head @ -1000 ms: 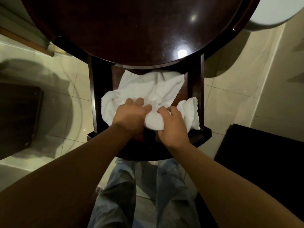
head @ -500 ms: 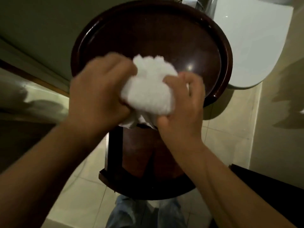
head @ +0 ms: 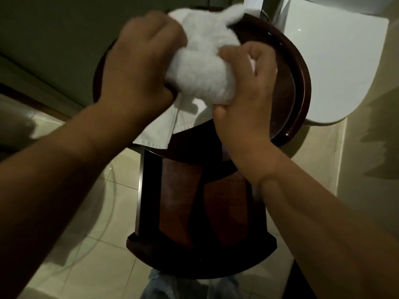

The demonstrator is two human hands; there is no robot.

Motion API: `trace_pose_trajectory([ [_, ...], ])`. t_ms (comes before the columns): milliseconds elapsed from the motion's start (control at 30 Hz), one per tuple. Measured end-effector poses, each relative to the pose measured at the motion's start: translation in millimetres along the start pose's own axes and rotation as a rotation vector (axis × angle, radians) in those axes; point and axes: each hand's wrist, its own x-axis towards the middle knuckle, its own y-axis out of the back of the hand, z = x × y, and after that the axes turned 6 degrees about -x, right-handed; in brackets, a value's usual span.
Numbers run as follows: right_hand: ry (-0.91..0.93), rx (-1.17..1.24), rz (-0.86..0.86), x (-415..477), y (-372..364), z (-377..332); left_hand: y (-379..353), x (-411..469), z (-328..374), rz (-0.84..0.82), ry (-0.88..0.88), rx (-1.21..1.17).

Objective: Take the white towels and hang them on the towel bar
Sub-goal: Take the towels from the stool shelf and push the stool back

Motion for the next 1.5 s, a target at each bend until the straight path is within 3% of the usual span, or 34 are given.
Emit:
trace_pose_trajectory([
  [233, -0.096, -0.077, -0.205, -39.6, -27.1, 23.1, -38.3, -52.9, -11.1, -0.192, 0.146, -0.103],
  [333, -0.090, -0.146, -0.282, -52.3, -35.3, 36.1, -58.6, -76.6, -12.3, -0.366, 0.245, -0.107],
  [500, -0.044, -0.267, -0.462, -76.9, -39.5, 58.3, -83.7, -112.3, -16.3, -0.509, 0.204, -0.020],
  [867, -0.090, -0.399, -0.547, -99.5, -47.7, 66.9, -110.9, -129.7, -4.4, -0.468, 0.284, -0.010],
  [1167, -0.124, -0.434, -0.670, -92.0, -37.3, 56.5, -102.6, -121.9, 1.0, -0.614, 0.302, 0.061],
  [1333, -0.091, -0.462, -0.710, -125.5, -3.3, 20.8, -79.0, -182.8, 45.6, -0.567, 0.318, 0.022],
  [1400, -0.054, -0.442, -0.806, -156.8, 12.7, 2.5, -69.4, -222.2, 65.5, -0.659, 0.267, -0.047],
  [1500, -0.046, -0.410, -1.110, -203.0, 37.3, -13.4, -51.9, -267.9, 85.8, -0.839, 0.265, -0.181],
])
